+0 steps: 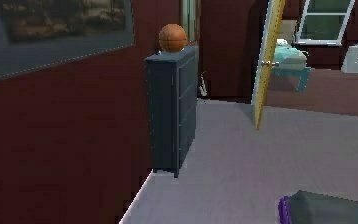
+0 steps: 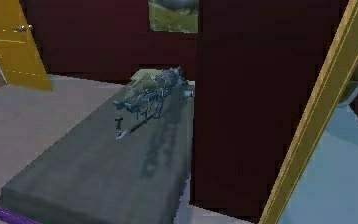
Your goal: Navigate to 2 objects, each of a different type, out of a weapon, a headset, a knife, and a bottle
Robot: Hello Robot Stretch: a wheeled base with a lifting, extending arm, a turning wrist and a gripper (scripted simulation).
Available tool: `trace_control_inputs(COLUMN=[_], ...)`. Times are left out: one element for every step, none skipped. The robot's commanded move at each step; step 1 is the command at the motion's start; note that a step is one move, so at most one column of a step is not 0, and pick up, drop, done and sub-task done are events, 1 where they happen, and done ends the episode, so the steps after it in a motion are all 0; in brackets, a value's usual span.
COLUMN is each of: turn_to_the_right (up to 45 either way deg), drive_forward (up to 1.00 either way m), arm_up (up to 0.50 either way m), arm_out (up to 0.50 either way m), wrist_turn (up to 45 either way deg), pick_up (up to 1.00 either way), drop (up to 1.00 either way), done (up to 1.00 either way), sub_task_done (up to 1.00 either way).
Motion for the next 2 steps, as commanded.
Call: trace_control_inputs(turn_to_the_right=[15.0,0.0], drive_forward=[0.0,1.0], arm_up=[0.0,0.0], arm_out=[0.0,0.0], wrist_turn=[0.0,0.0], pick_up=[0.0,0.0], drop=[0.0,0.0], done=[0.0,0.0], sub_task_done=[0.0,0.0])
